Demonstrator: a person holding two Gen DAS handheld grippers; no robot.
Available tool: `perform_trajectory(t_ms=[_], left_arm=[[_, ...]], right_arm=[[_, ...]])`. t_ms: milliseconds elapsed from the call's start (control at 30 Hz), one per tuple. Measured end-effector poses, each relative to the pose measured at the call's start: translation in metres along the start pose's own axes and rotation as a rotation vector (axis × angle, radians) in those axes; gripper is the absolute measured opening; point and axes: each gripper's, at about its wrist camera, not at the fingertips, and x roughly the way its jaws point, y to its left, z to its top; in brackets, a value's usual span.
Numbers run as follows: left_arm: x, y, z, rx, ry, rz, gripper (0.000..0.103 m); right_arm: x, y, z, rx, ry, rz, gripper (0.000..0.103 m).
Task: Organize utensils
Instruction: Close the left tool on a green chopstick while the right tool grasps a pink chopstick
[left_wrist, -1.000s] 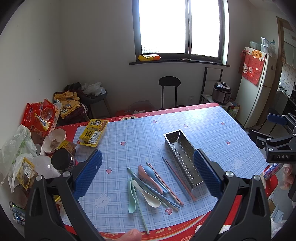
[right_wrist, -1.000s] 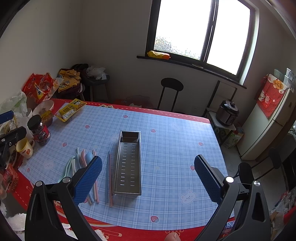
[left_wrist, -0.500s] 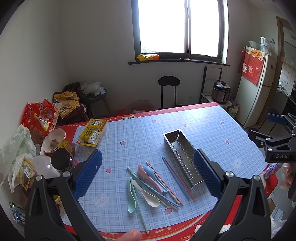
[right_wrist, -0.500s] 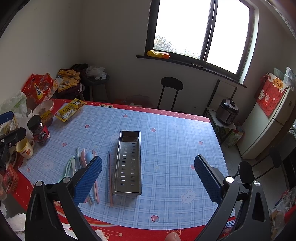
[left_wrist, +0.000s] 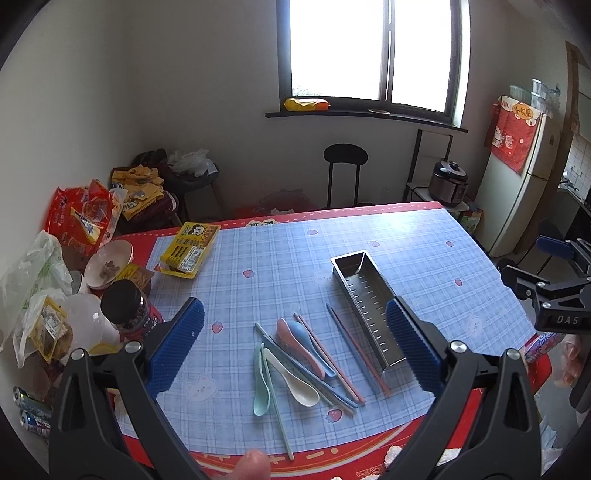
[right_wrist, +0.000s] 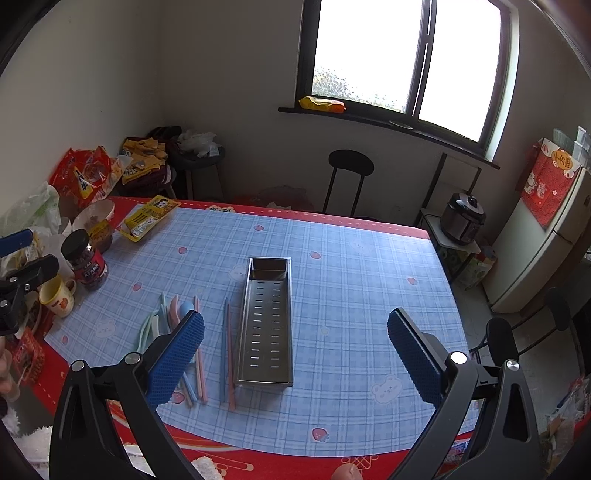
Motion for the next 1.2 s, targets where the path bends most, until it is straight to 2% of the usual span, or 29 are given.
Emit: perform_trajectory(t_ms=[200,300,467,567,600,633,667,733,800,867,933,967,1033,1100,1200], left_arm=[[0.016,0.017,-0.012,-0.016,0.040,0.017,0.097],[0.027,0.027,-0.023,-0.018,0.059,0.035,0.097],[0.053,0.059,-0.055,-0.119,0.127,0.055,0.097],[0.071,0.078,-0.079,-0.151,0.189,0.087,0.095],[0.076,0.084,-0.088,-0.162,0.205,0.093,0.095],[0.081,0.089,-0.096,-0.173,0.224,0.094,0.090],[0.087,0.093,-0.104,-0.184,0.250,0.090,0.080],[0.097,0.100,-0.122,-0.206,0.293,0.063,0.069],[0.106,0.104,-0.138,-0.224,0.316,0.041,0.064],[0.114,0.102,-0.150,-0.223,0.329,-0.010,0.047],[0.124,0.097,-0.160,-0.222,0.355,-0.056,0.041],[0.129,0.094,-0.164,-0.224,0.364,-0.079,0.034],[0.137,0.087,-0.170,-0.225,0.375,-0.130,0.022],[0.146,0.080,-0.176,-0.220,0.390,-0.159,0.020],[0.161,0.074,-0.182,-0.232,0.418,-0.186,0.014]], right_arm=[[0.022,0.004,-0.006,0.042,0.037,0.118,0.098],[0.042,0.010,-0.012,0.055,0.070,0.145,0.098],[0.077,0.028,-0.027,0.048,0.132,0.245,0.098],[0.097,0.044,-0.036,0.009,0.171,0.288,0.091],[0.104,0.051,-0.038,-0.003,0.187,0.304,0.083],[0.111,0.057,-0.041,-0.016,0.205,0.316,0.076],[0.118,0.063,-0.044,-0.029,0.222,0.326,0.072],[0.132,0.074,-0.048,-0.048,0.246,0.344,0.063],[0.145,0.083,-0.053,-0.061,0.276,0.373,0.055],[0.157,0.093,-0.058,-0.080,0.308,0.398,0.046],[0.168,0.104,-0.066,-0.114,0.337,0.396,0.033],[0.173,0.108,-0.069,-0.133,0.353,0.394,0.029],[0.183,0.116,-0.077,-0.165,0.383,0.399,0.014],[0.192,0.123,-0.085,-0.189,0.408,0.402,0.007],[0.204,0.130,-0.094,-0.217,0.446,0.391,0.005]])
